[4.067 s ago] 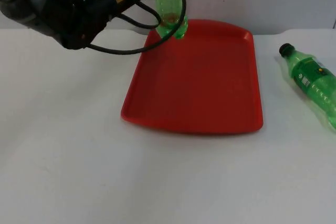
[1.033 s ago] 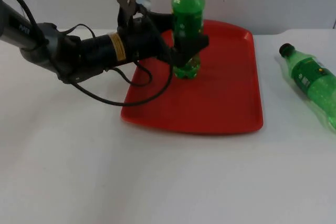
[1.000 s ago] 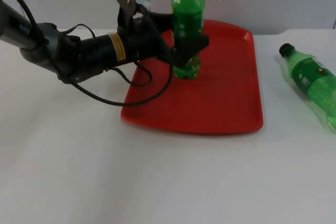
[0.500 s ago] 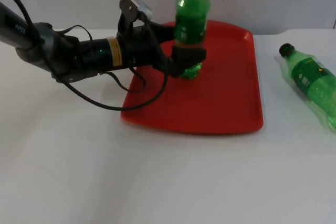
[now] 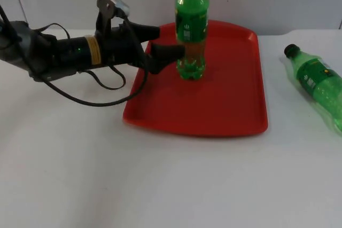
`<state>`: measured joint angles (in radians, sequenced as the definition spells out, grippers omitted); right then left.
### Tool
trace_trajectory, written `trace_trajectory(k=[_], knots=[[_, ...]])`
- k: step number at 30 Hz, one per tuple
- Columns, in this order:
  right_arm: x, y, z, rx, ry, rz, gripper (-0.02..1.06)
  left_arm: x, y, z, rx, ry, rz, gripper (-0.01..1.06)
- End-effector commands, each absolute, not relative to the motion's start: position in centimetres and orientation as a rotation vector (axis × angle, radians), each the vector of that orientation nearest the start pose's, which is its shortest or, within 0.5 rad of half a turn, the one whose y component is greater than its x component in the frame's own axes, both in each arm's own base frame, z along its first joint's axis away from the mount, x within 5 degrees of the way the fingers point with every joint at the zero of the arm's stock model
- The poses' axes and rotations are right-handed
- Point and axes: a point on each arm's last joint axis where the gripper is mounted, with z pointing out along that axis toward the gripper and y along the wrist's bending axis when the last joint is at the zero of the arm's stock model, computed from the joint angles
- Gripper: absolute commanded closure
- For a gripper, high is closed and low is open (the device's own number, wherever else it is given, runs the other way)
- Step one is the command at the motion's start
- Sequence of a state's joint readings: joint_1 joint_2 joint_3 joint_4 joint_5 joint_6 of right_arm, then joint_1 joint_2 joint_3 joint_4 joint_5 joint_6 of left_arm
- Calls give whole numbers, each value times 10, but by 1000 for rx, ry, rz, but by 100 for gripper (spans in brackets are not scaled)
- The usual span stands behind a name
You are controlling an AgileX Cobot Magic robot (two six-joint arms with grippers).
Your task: Place the bottle upright on the tray.
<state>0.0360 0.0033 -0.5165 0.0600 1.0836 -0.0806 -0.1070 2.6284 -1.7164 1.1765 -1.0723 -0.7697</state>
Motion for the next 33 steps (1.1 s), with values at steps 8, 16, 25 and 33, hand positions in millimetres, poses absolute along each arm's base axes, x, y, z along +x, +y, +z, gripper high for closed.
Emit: trace_trajectory(k=[8, 16, 25, 33], knots=[[-8, 5, 280, -121, 2042, 45, -1, 491, -98, 89, 963, 1627, -887, 7], [-8, 5, 280, -121, 2042, 45, -1, 483, -75, 149, 1050, 1675, -890, 7], [-8, 5, 280, -121, 2042, 45, -1, 467, -54, 241, 1000, 1568, -905, 7], [-8, 5, 280, -121, 2042, 45, -1, 454, -37, 300, 937, 1450, -828, 7]])
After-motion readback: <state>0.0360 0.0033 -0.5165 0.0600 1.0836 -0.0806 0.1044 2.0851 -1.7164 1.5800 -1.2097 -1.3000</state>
